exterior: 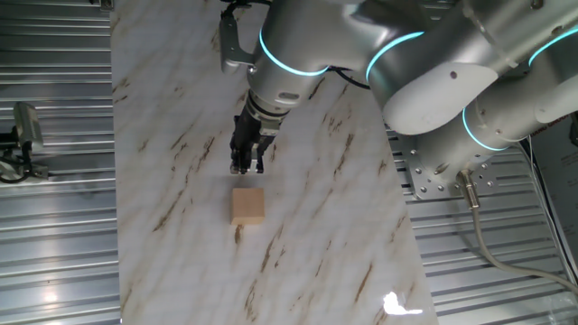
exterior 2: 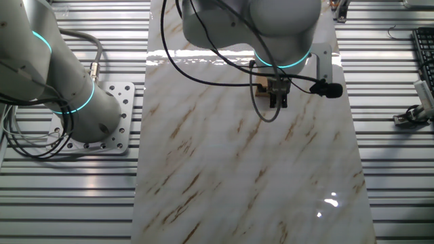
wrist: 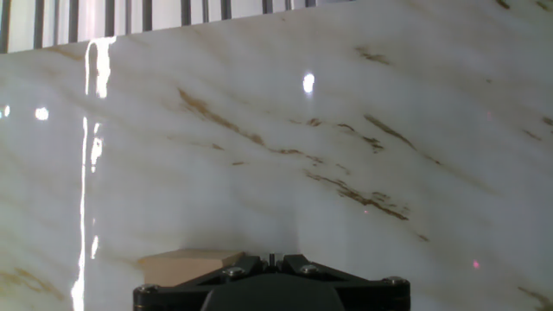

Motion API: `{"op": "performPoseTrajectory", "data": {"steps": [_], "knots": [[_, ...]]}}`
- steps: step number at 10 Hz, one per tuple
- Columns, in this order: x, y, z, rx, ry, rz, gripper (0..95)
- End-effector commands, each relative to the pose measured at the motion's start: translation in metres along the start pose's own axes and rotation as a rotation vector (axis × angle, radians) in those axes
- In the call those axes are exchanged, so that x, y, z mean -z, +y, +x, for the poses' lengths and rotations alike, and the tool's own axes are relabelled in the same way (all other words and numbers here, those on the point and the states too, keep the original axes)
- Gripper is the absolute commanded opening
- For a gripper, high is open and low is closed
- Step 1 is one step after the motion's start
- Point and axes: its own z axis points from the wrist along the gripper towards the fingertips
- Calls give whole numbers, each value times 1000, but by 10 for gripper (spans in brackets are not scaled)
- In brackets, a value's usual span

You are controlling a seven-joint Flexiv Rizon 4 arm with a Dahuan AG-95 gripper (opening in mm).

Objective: Approach and touch the side of the small block

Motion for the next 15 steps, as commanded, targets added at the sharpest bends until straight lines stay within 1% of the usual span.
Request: {"op": "performPoseTrajectory", "data": {"steps": [1, 3, 4, 5, 6, 7, 13, 15], "knots": [[0, 0, 0, 6, 1, -4, 0], [0, 0, 0, 11, -2, -1, 0], [0, 0, 0, 16, -6, 12, 0], [0, 0, 0, 16, -4, 35, 0], [0, 0, 0, 22, -3, 74, 0], [0, 0, 0, 21, -1, 82, 0], [0, 0, 0, 41, 5, 82, 0], [0, 0, 0, 47, 4, 90, 0]]}}
